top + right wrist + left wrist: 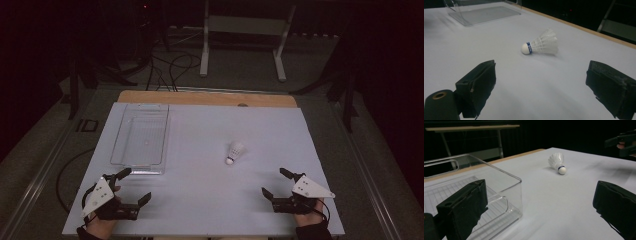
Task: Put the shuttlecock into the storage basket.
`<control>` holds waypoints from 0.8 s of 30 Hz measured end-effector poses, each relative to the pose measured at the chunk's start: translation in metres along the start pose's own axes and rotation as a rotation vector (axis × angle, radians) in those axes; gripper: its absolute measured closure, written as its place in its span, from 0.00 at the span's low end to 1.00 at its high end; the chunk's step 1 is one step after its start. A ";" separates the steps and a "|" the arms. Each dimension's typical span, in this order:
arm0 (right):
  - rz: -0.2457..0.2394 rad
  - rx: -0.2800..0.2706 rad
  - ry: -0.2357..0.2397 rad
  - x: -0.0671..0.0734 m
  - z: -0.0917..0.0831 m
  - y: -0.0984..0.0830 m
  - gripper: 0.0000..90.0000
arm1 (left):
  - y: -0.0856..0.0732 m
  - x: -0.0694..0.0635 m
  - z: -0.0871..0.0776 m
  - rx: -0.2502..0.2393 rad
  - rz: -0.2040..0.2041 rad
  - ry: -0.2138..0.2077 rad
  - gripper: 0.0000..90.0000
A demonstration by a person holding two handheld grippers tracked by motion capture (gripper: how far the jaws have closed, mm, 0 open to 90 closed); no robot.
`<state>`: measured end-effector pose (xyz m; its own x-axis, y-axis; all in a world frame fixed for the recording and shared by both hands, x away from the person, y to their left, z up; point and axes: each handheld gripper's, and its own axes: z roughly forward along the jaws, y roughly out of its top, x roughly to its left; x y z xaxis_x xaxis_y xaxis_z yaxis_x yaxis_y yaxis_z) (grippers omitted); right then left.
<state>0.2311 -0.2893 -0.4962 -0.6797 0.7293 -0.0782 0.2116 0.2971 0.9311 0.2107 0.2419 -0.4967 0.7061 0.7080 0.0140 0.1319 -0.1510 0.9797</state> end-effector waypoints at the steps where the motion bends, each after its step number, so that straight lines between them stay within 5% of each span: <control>1: 0.000 -0.001 0.000 -0.001 0.000 0.000 0.10 | 0.000 0.000 0.000 0.002 0.001 -0.002 0.00; 24: 0.005 -0.035 -0.025 0.000 -0.004 0.003 0.10 | 0.003 0.000 -0.001 0.010 -0.009 -0.003 0.00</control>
<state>0.2290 -0.2909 -0.4923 -0.6608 0.7460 -0.0824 0.1898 0.2723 0.9433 0.2100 0.2423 -0.4938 0.7069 0.7073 0.0048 0.1451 -0.1518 0.9777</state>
